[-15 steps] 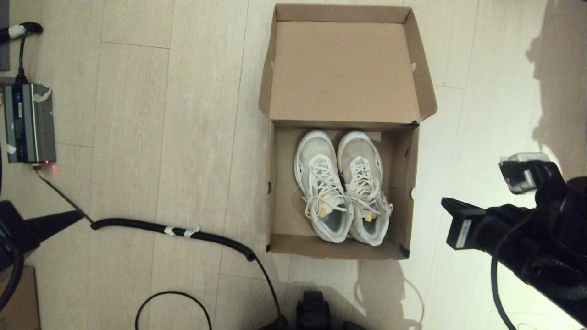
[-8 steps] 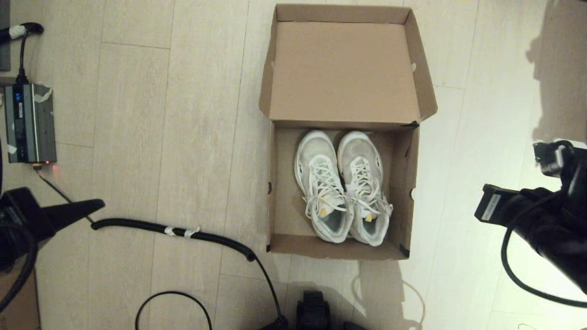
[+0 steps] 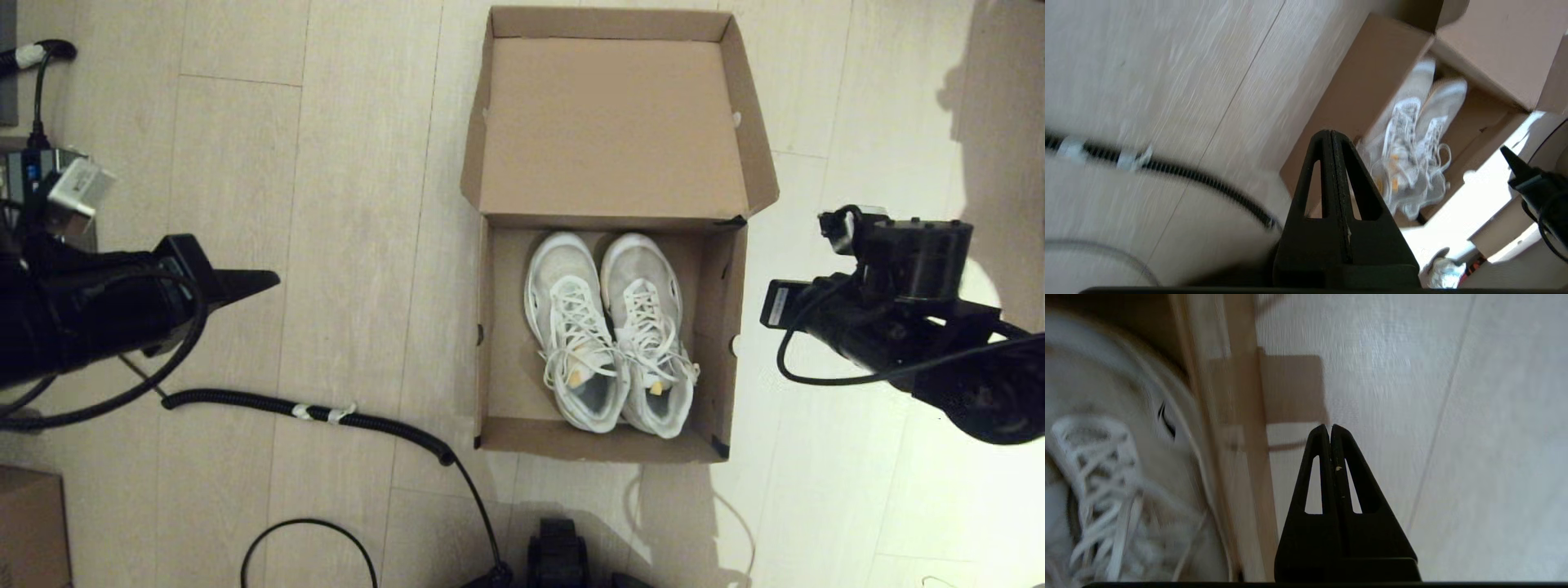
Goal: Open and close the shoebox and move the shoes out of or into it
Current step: Close the shoe box
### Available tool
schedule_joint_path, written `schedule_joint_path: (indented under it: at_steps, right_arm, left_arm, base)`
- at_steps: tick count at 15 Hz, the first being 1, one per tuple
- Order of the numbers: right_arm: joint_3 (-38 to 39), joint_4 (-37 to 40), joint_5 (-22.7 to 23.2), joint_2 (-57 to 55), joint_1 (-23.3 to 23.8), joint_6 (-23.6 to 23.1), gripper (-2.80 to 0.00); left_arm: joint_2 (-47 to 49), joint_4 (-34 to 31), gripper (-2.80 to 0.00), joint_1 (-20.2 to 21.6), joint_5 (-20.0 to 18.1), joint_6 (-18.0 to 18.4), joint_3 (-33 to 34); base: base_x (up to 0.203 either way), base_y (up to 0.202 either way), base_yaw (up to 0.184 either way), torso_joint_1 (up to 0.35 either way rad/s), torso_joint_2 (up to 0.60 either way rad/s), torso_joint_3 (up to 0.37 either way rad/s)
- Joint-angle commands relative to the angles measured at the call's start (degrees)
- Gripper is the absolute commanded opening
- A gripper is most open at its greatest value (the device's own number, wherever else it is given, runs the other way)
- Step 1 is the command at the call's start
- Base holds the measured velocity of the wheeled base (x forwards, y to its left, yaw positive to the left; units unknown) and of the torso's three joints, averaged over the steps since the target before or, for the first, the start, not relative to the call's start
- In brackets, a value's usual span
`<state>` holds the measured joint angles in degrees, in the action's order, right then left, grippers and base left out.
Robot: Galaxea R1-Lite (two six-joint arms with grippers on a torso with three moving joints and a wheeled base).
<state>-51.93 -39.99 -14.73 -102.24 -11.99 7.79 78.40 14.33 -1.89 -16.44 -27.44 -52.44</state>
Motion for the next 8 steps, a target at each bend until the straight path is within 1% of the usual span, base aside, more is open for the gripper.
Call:
schedule_joint_path:
  at_steps: [1, 3, 4, 6, 8]
  right_arm:
    - [-5.12, -0.3, 2.22, -6.31, 2.32, -0.29, -2.8]
    - [-10.21, -0.51, 4.56, -10.27, 4.11, -0.76, -2.8]
    - [-10.68, -1.2, 7.41, -10.59, 4.34, -0.83, -2.8]
    - [-9.66, -2.32, 10.49, -9.77, 3.36, -0.08, -2.8]
    - [-7.54, -2.38, 11.55, -7.99, 2.0, 2.63, -2.8]
  left_arm:
    - [3.95, 2.02, -2.8, -0.13, -0.26, -0.07, -0.91]
    - [3.59, 1.93, -2.8, -0.48, -0.17, -0.16, -0.64]
    - [3.14, 1.99, -2.8, -0.92, -0.13, -0.16, 0.05]
    - [3.41, 2.02, -2.8, -1.89, 0.0, -0.16, 0.32]
    - [3.78, 2.1, -2.8, -2.24, 0.09, -0.16, 0.23]
  base:
    - [0.0, 0.0, 0.0, 0.0, 0.0, 0.0]
    - [0.0, 0.0, 0.0, 0.0, 0.0, 0.0]
    - [0.0, 0.0, 0.0, 0.0, 0.0, 0.0]
    - [0.0, 0.0, 0.0, 0.0, 0.0, 0.0]
    - [0.0, 0.0, 0.0, 0.0, 0.0, 0.0]
